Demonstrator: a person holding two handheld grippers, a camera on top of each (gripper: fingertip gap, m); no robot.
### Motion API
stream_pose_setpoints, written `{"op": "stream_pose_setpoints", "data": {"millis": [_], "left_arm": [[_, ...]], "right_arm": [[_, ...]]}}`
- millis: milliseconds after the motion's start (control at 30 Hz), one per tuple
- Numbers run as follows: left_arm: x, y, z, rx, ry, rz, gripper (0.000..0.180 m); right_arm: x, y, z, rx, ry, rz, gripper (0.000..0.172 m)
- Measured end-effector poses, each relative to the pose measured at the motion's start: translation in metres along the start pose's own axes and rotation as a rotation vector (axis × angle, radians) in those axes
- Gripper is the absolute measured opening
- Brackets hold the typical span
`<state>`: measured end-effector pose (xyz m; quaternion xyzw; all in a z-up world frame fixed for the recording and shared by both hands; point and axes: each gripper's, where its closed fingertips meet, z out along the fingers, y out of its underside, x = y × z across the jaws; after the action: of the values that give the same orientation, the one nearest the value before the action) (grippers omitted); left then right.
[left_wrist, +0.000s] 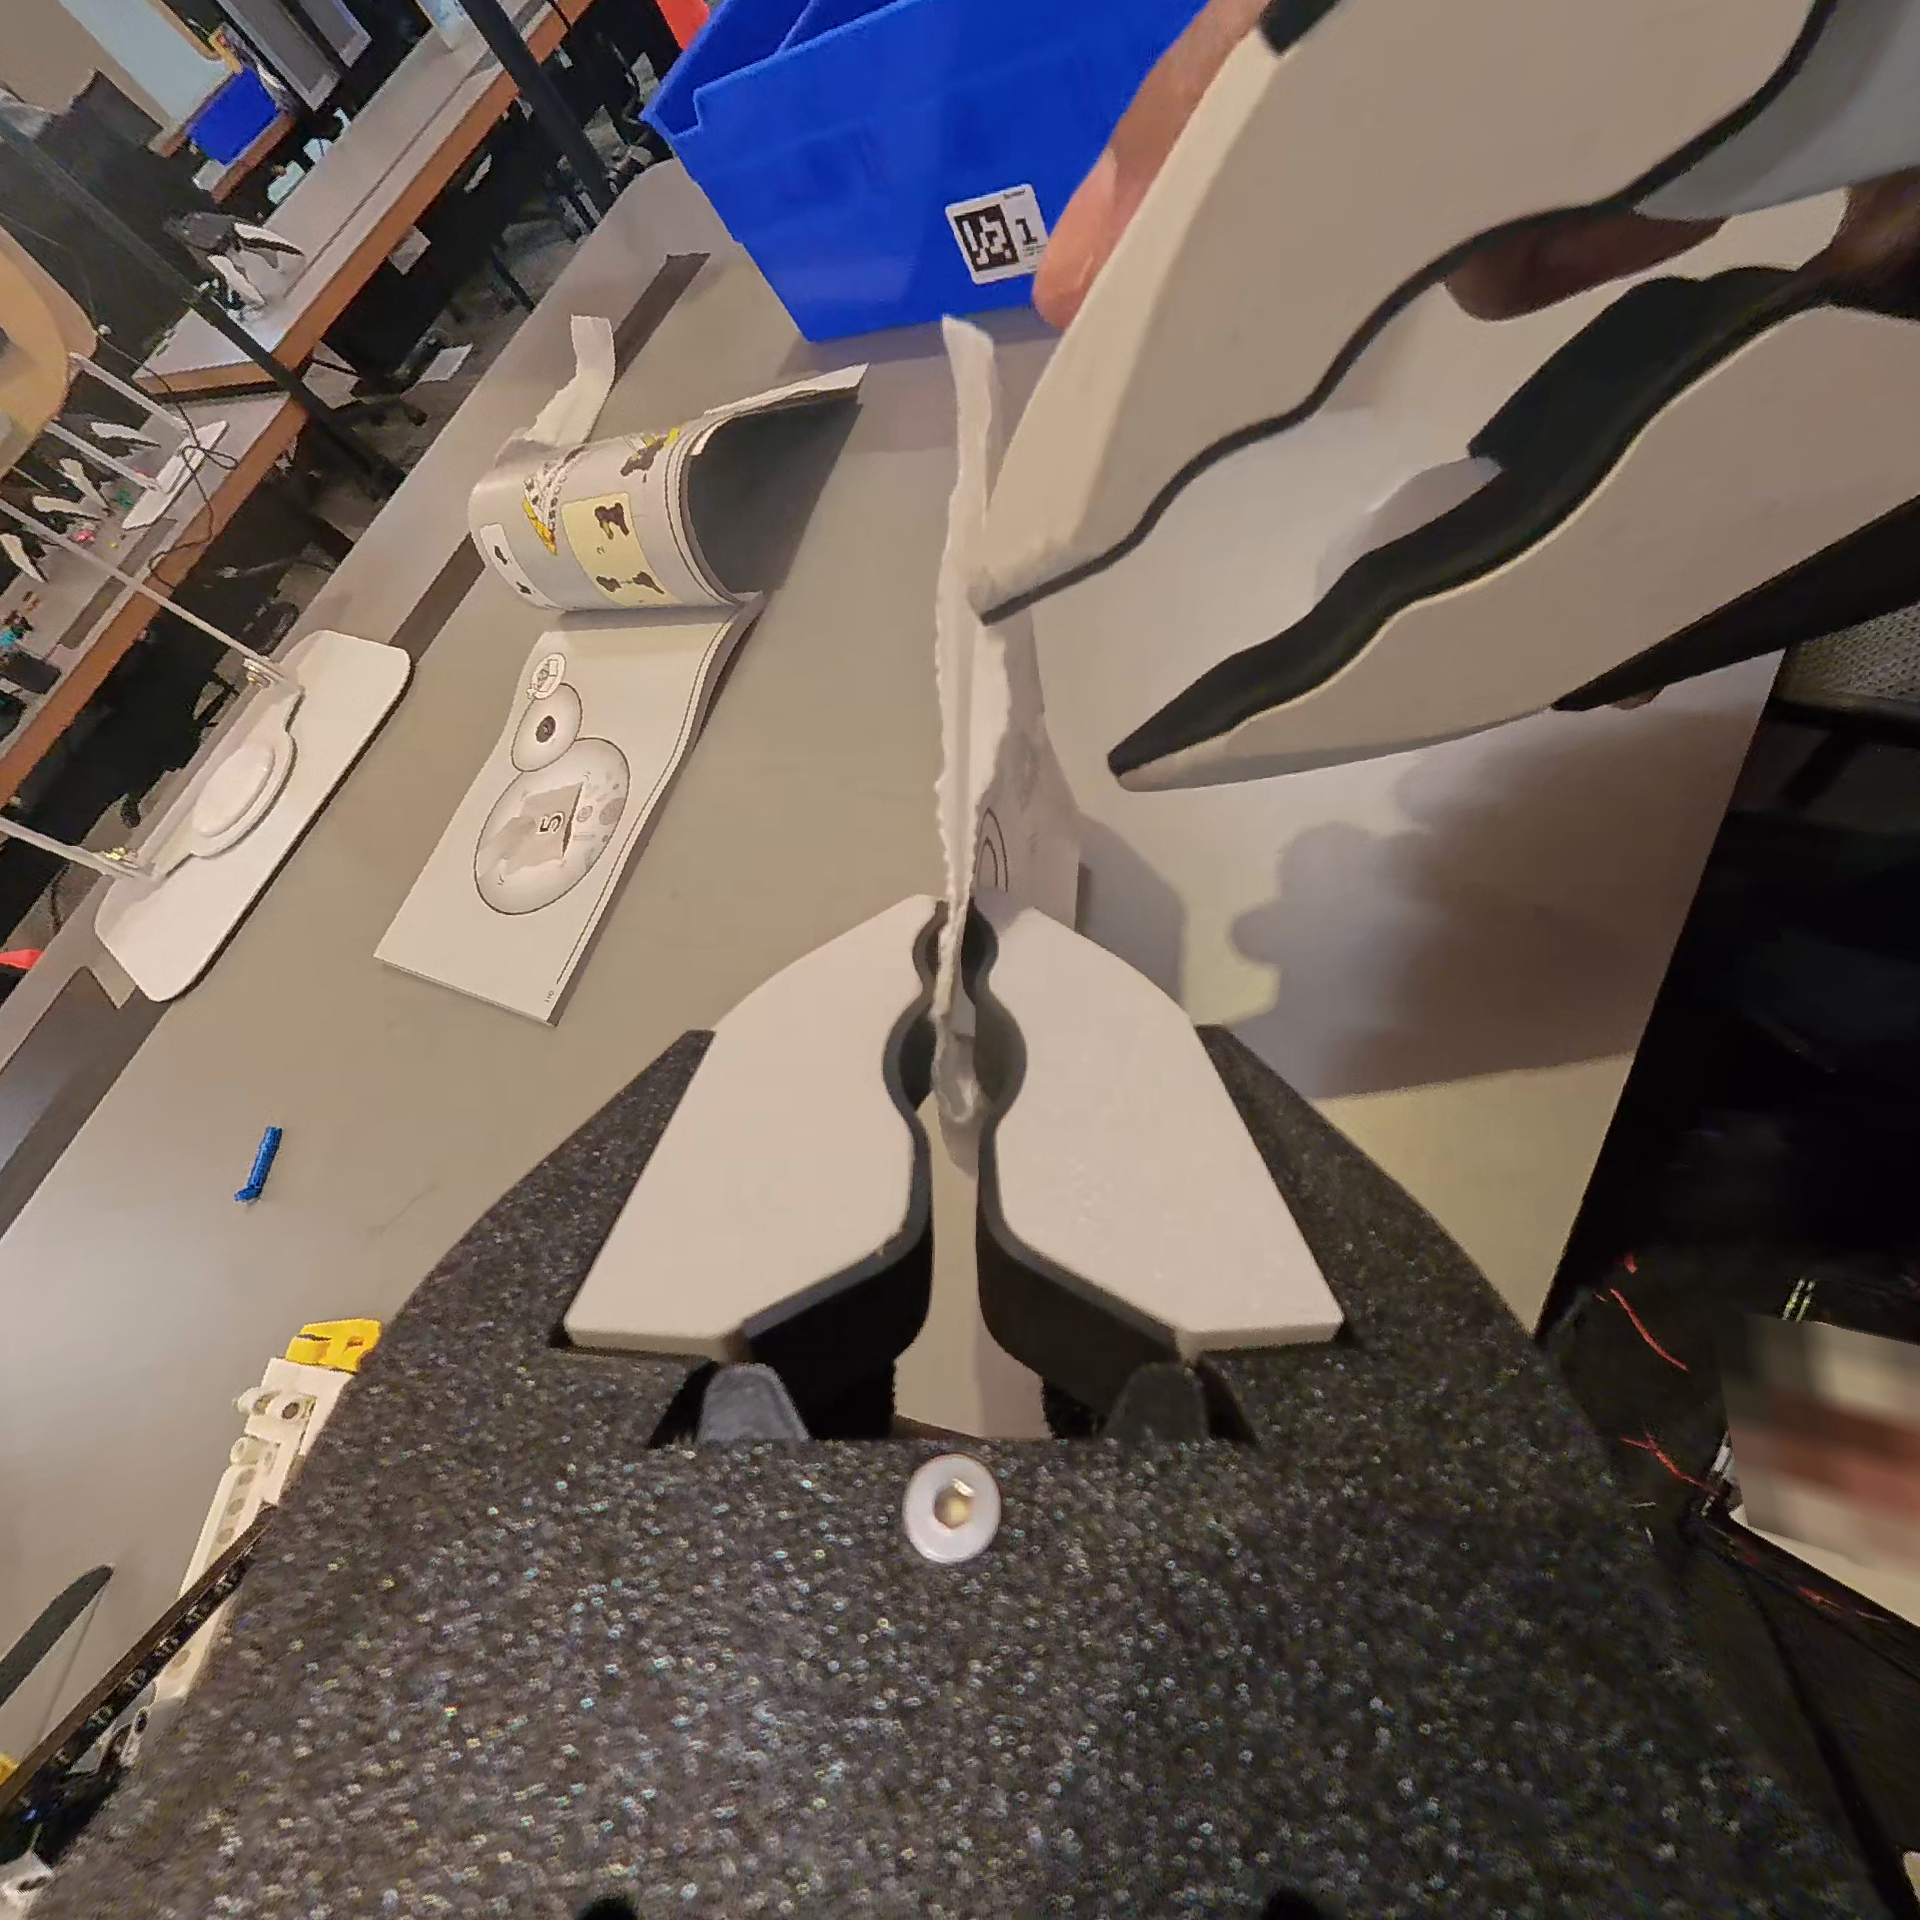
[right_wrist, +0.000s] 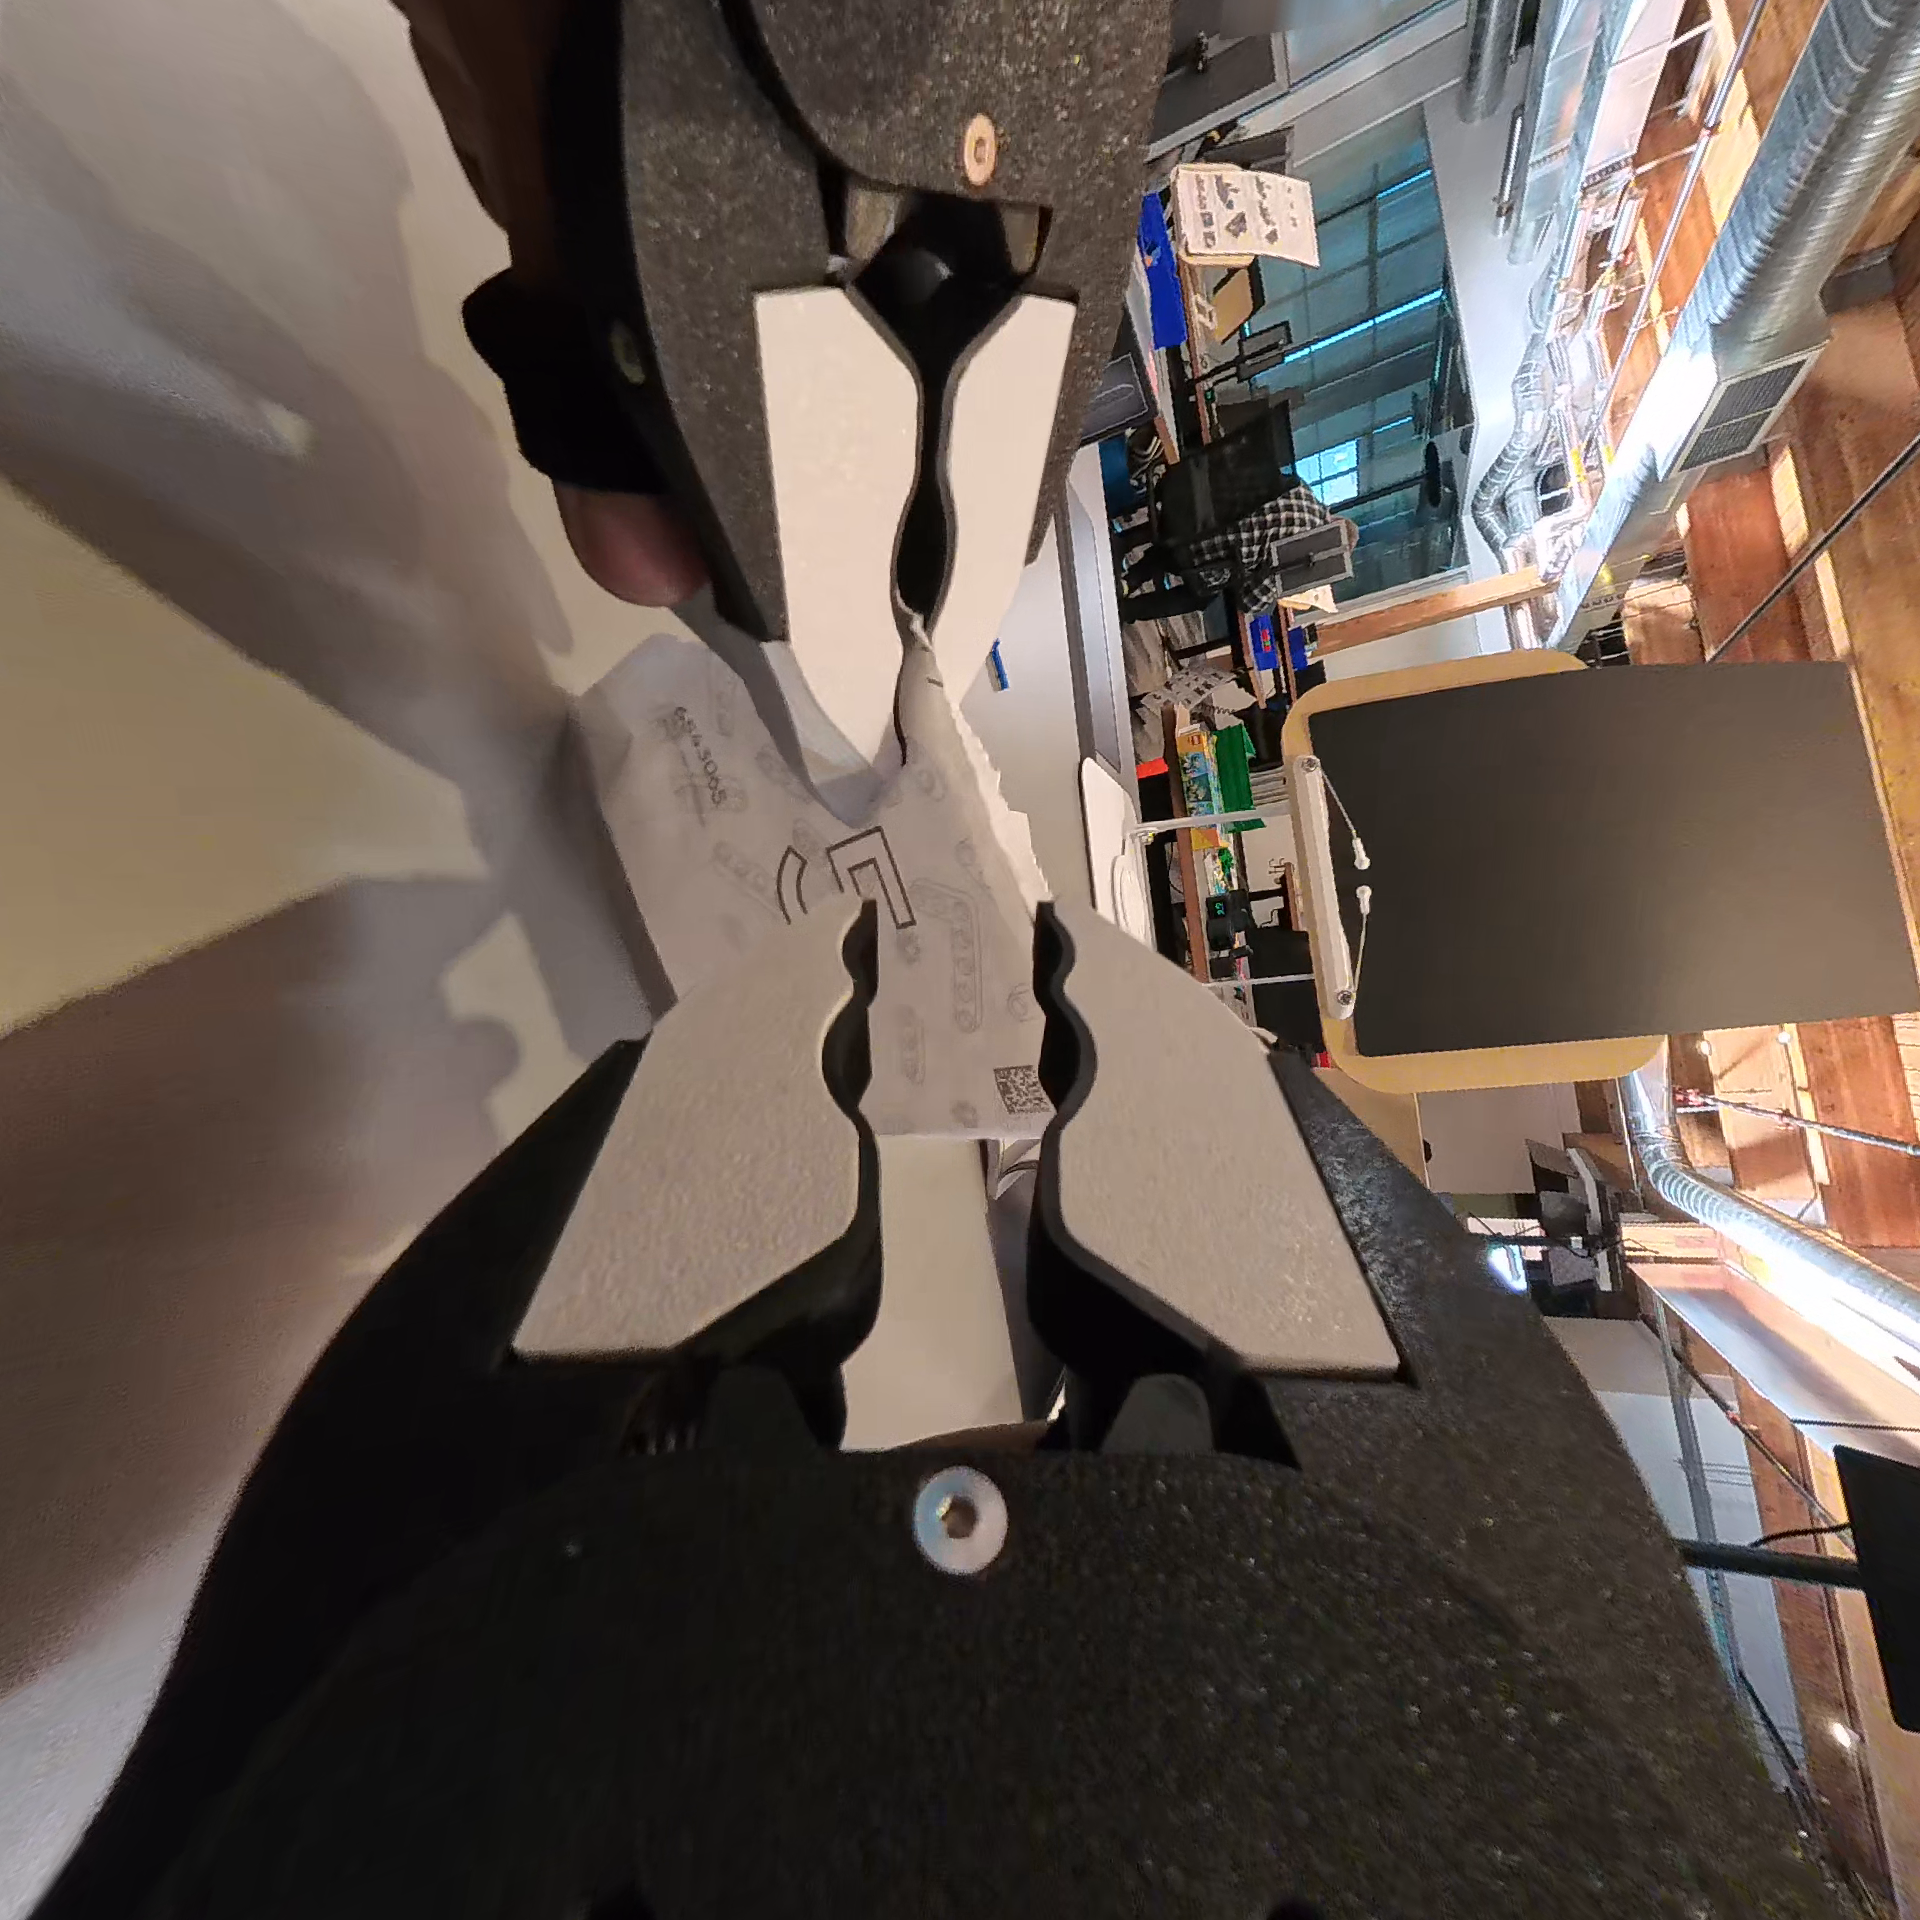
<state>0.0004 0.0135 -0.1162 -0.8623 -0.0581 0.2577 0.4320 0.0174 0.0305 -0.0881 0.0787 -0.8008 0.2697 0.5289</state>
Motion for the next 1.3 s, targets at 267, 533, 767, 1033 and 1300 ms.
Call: {"op": "stream_pose_setpoints", "data": {"millis": [267, 533, 767, 1033, 1300], "left_arm": [[0.006, 0.003, 0.003, -0.03, -0.005, 0.127, 0.001], [0.014, 0.003, 0.001, -0.013, 0.039, 0.228, 0.001], [0.017, 0.004, 0.0, 0.001, 0.042, 0.281, 0.001], [0.019, 0.003, -0.001, 0.02, 0.053, 0.287, 0.001], [0.02, 0.0, -0.003, 0.066, 0.083, 0.252, 0.016]], "right_arm": [[-0.016, 0.009, 0.0, -0.071, -0.16, -0.041, 0.026], [-0.012, 0.007, -0.002, -0.104, -0.263, -0.075, 0.017], [-0.011, 0.006, 0.001, -0.125, -0.287, -0.119, 0.017], [-0.013, 0.008, -0.001, -0.147, -0.312, -0.146, 0.016], [-0.016, 0.012, -0.001, -0.185, -0.375, -0.061, 0.0]]}}
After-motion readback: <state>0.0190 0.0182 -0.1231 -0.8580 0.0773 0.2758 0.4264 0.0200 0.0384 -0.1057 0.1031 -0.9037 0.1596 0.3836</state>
